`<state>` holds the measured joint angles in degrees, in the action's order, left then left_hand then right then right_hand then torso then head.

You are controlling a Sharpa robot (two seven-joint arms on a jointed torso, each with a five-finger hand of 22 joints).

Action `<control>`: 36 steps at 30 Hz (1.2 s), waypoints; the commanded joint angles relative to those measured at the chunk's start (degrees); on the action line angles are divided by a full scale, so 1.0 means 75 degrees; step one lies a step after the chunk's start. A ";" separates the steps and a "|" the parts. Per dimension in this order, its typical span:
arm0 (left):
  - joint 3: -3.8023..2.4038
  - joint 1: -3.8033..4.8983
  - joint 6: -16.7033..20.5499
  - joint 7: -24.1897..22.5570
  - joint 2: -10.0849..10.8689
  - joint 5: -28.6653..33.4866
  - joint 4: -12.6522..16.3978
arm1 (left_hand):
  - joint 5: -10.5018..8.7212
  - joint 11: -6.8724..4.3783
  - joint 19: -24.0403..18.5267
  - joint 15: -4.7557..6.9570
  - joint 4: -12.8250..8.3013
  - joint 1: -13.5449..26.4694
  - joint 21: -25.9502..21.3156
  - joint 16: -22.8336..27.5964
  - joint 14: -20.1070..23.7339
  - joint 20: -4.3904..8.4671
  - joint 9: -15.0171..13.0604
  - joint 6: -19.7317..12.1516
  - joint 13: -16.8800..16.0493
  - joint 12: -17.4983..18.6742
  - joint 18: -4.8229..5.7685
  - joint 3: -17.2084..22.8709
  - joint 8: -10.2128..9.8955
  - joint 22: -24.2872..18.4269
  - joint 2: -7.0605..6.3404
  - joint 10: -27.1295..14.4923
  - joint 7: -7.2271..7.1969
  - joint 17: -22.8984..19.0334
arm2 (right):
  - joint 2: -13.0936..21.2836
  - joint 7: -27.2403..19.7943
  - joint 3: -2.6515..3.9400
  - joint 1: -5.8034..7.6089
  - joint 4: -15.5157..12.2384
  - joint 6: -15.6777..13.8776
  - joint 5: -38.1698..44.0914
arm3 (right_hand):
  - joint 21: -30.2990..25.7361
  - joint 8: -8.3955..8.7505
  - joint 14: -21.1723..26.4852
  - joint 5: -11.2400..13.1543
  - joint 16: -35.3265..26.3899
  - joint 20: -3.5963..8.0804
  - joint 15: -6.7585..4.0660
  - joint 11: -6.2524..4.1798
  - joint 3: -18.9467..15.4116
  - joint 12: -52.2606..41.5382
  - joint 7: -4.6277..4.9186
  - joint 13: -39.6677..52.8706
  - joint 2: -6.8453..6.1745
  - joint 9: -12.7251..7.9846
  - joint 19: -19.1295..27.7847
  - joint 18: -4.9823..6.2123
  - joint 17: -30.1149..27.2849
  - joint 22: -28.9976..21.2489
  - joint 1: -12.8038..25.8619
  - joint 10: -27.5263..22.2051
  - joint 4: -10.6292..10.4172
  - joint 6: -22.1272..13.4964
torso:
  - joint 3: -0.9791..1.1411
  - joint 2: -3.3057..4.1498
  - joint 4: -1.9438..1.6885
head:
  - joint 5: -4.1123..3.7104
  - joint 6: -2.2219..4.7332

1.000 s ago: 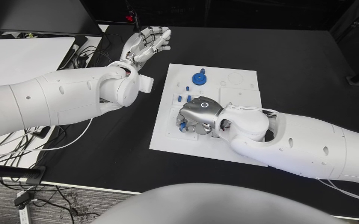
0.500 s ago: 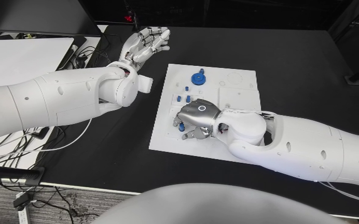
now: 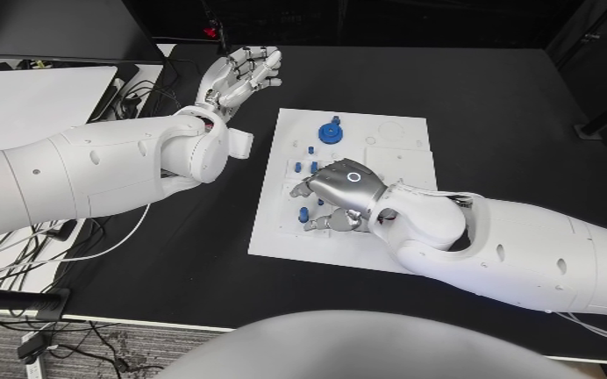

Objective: Assemble the parts on the task board

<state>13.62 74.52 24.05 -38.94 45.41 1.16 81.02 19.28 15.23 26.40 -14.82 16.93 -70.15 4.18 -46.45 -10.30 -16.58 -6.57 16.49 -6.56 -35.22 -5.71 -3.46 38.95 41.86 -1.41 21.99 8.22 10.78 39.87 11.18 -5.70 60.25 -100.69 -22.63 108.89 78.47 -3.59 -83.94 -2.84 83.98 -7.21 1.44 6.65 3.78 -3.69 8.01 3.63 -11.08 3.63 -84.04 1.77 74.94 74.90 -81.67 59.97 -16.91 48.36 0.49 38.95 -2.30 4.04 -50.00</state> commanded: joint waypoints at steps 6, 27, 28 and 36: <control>-0.0008 0.0003 -0.0090 -0.0827 -0.0050 0.0000 0.0002 | 0.0063 -0.0020 0.0006 0.0003 -0.0017 -0.0017 0.0048 -0.0046 0.0078 0.0000 0.0010 -0.0050 0.0010 -0.0049 0.0074 0.0035 0.0048 -0.0014 0.0076 -0.0061 0.1171 -0.0014 | 0.1380 -0.2815 0.0013 0.0214 -0.0665 -0.2323 -0.6033 | -0.0199 -0.0249 -0.0467 -0.1516 -0.0009 -0.0135 0.0132 0.0088 -0.0320 -0.0361 0.0423 0.0045 0.0189 0.0105 0.0032 0.0184 0.0341 0.1348 0.0286 0.0075 0.0052 0.0220 | -0.0040 -0.0033 -0.0002 | -0.0362 0.0000; -0.0008 -0.0006 -0.0034 -0.0824 -0.0145 0.0002 0.0064 | 0.0068 -0.0020 0.0005 0.0003 -0.0017 -0.0017 0.0048 -0.0051 0.0080 0.0000 0.0013 -0.0053 0.0012 -0.0055 0.0074 0.0032 0.0052 -0.0014 0.0077 -0.0064 0.1171 -0.0018 | 0.3735 -0.1262 -0.0031 0.0319 -0.1578 -0.1032 -0.6802 | -0.2957 -0.2038 -0.0263 -0.1179 0.0531 -0.0039 0.0087 -0.0285 -0.1394 -1.1054 0.0273 1.0364 0.0999 0.0445 0.2196 0.0683 0.1185 0.0744 0.2220 0.2810 -0.0007 -0.1611 | -0.0092 -0.0068 0.0016 | -0.1176 0.0000; -0.0008 -0.0008 -0.0030 -0.0824 -0.0142 0.0002 0.0067 | 0.0068 -0.0020 0.0005 0.0003 -0.0017 -0.0017 0.0048 -0.0051 0.0080 0.0000 0.0013 -0.0053 0.0012 -0.0055 0.0074 0.0032 0.0052 -0.0014 0.0077 -0.0064 0.1171 -0.0018 | 0.3793 -0.0974 -0.0032 0.0319 -0.1621 -0.1007 -0.6642 | -0.2409 -0.2441 -0.0684 -0.1220 0.0748 -0.0053 0.0107 -0.0213 -0.1413 -1.1367 0.0283 1.1033 0.0946 0.0548 0.1914 0.0623 0.1827 0.0858 0.2261 0.3447 0.0037 -0.1783 | -0.0099 -0.0064 0.0021 | -0.1197 0.0000; -0.0008 -0.0013 -0.0015 -0.0824 -0.0141 0.0002 0.0079 | 0.0073 -0.0020 0.0005 0.0003 -0.0017 -0.0018 0.0049 -0.0057 0.0081 0.0000 0.0015 -0.0055 0.0015 -0.0063 0.0074 0.0027 0.0057 -0.0014 0.0077 -0.0065 0.1171 -0.0024 | 0.4064 0.0920 -0.0055 0.0291 -0.1927 -0.0965 -0.5470 | 0.0373 -0.4193 -0.0808 -0.1489 0.0802 -0.0323 0.0346 0.0075 -0.1366 -1.1508 0.0393 1.1516 0.0909 0.1041 0.0141 0.0088 0.2009 0.1575 0.2160 0.4004 0.0012 -0.1553 | -0.0105 -0.0047 0.0016 | -0.1413 0.0000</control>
<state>13.62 74.33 24.03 -38.95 44.41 1.17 81.48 19.59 15.02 26.40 -14.62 16.93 -70.16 4.18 -46.69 -10.11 -16.58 -6.50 16.49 -6.49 -35.44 -5.72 -3.46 39.18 41.82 -1.41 21.78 8.22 10.65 70.25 8.75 -6.10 62.44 -114.60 -31.23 61.53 80.01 -34.19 -84.04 -13.71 89.86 -9.53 3.80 6.97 -6.68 -89.86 10.22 74.95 -3.98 11.21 -82.05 3.43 74.95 74.93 -65.08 84.04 -16.79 36.42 -0.23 38.50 -2.17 -6.20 -50.00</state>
